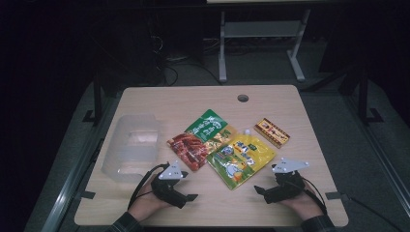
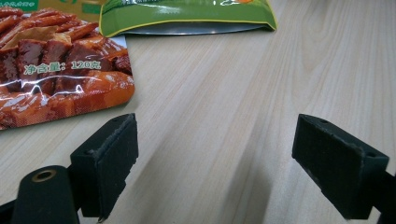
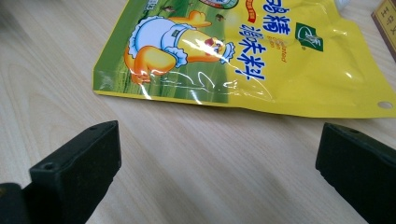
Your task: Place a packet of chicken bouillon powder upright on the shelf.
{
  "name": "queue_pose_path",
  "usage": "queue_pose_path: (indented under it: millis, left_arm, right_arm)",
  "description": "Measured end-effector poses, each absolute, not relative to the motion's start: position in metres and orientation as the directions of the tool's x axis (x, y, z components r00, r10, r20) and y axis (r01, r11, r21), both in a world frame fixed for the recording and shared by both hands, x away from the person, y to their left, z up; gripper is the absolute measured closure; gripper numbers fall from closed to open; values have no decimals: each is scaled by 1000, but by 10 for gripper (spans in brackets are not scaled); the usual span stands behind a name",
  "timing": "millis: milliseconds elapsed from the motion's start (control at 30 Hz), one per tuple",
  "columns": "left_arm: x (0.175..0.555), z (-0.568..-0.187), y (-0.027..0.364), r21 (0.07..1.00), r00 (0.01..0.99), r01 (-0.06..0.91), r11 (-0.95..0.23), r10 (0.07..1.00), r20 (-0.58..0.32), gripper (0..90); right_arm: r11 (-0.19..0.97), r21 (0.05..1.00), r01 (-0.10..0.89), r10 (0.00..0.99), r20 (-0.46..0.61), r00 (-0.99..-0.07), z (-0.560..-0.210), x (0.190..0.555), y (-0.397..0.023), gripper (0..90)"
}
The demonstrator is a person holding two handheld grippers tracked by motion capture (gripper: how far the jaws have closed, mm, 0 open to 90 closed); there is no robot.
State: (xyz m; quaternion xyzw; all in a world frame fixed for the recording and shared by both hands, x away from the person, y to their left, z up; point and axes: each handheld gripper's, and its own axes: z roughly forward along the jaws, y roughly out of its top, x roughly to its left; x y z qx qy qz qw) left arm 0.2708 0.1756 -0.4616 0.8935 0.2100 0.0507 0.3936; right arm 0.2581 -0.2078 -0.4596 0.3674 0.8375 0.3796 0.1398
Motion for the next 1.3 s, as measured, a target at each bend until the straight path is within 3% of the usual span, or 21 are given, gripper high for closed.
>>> queue_pose_path:
  millis: [200,267,600,667,1133,1300]
  left_arm:
    - [269,-459,176,731,906,336,-593,416,-79,141]
    - [268,-458,179,730,906,337,-594,416,-80,141]
    - [268,-457,181,732,902,344,-588,423,-85,146]
    - [268,-457,183,730,902,348,-588,422,-91,147]
    - [269,-456,178,747,904,343,-570,416,-97,155]
    - [268,-455,178,750,907,338,-568,410,-97,156]
  right_arm:
    - [437,734,520,728,52,-684,-458,259,-209,64]
    - [423,733,533,733,69,-676,-456,260,-210,133]
    - [386,729,565,745,115,-657,-447,271,-209,313]
    - [387,733,559,739,116,-664,-442,276,-205,415]
    - [404,752,521,707,104,-699,-430,312,-182,865]
    - [393,768,505,701,105,-705,-427,330,-170,898]
